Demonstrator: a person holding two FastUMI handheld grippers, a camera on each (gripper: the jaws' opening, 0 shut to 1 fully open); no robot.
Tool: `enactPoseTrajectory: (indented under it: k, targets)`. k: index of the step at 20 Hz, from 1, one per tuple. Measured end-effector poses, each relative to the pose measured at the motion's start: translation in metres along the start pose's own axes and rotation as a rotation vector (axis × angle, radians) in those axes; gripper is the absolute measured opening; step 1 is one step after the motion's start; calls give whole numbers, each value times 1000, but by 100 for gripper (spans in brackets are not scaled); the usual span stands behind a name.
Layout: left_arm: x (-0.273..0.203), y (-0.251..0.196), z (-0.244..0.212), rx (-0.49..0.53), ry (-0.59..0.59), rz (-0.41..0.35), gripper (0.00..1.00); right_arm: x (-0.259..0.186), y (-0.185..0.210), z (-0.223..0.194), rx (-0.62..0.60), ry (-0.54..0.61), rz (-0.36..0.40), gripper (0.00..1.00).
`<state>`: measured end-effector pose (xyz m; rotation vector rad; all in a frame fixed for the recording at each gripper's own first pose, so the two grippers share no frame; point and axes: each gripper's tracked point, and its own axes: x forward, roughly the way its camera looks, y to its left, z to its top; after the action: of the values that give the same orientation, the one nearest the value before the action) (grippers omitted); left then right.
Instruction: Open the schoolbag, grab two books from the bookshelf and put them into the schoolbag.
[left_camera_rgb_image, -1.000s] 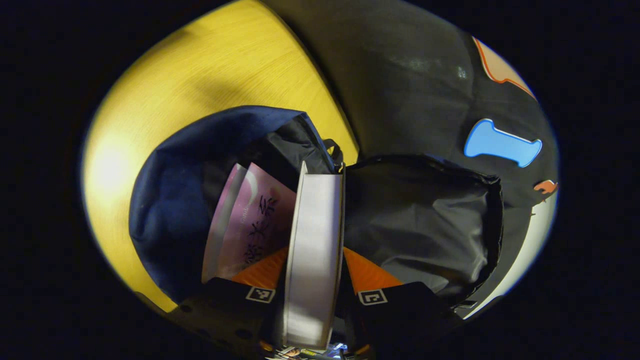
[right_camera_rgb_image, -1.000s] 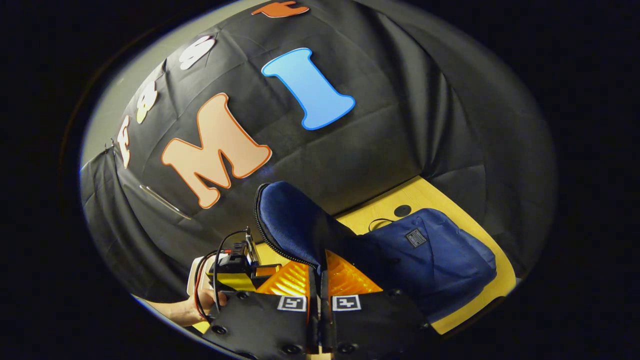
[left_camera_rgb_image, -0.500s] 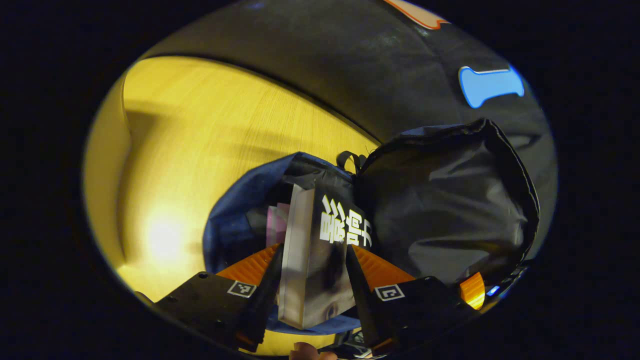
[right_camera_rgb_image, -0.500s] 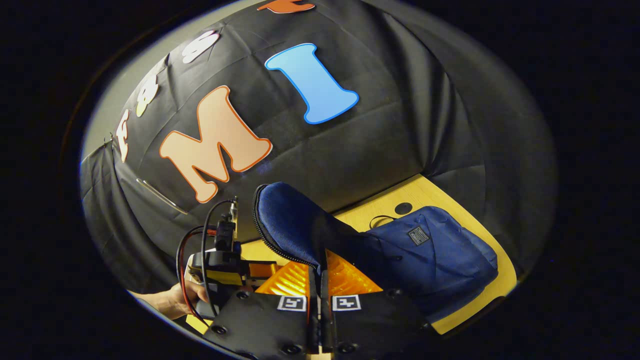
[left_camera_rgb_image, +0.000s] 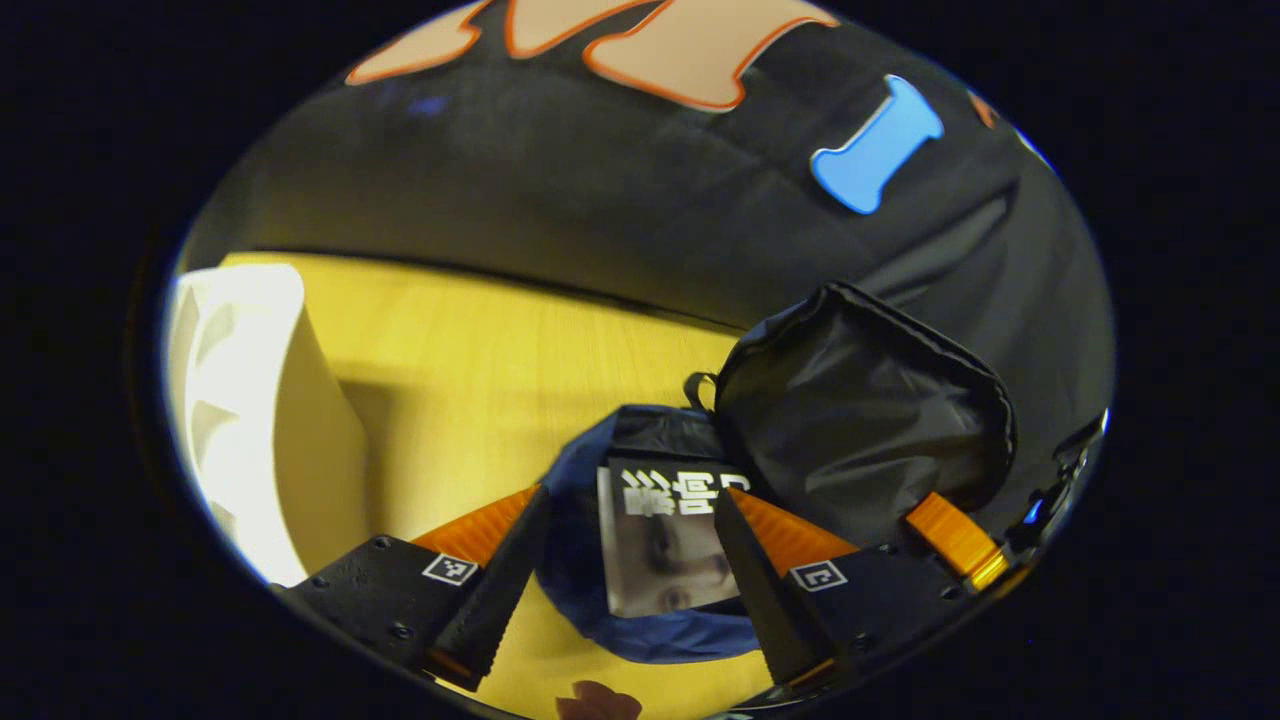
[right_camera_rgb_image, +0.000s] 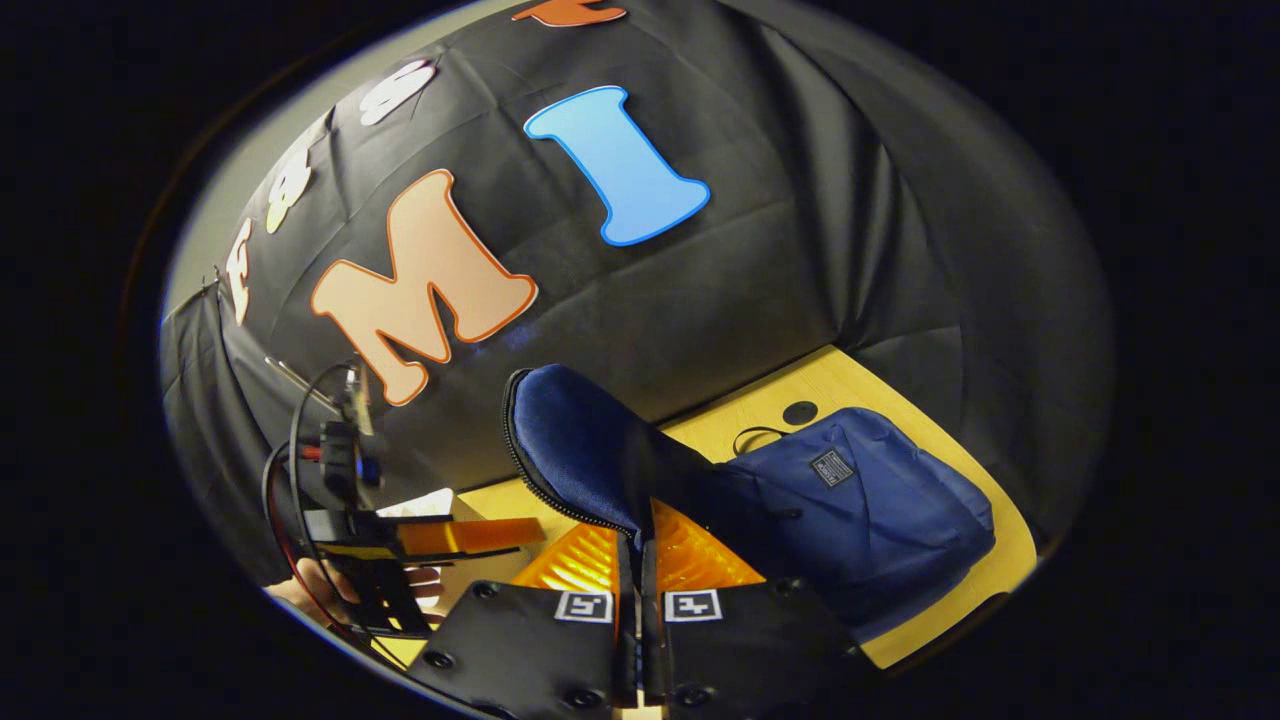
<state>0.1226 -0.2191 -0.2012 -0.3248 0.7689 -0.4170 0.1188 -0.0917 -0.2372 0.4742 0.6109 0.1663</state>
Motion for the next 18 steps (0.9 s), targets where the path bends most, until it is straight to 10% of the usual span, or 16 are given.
enactPoseTrajectory:
  k: [18]
  targets:
    - [-252, 76, 81, 377, -573, 352, 92, -4, 8, -10, -45, -21, -97, 5]
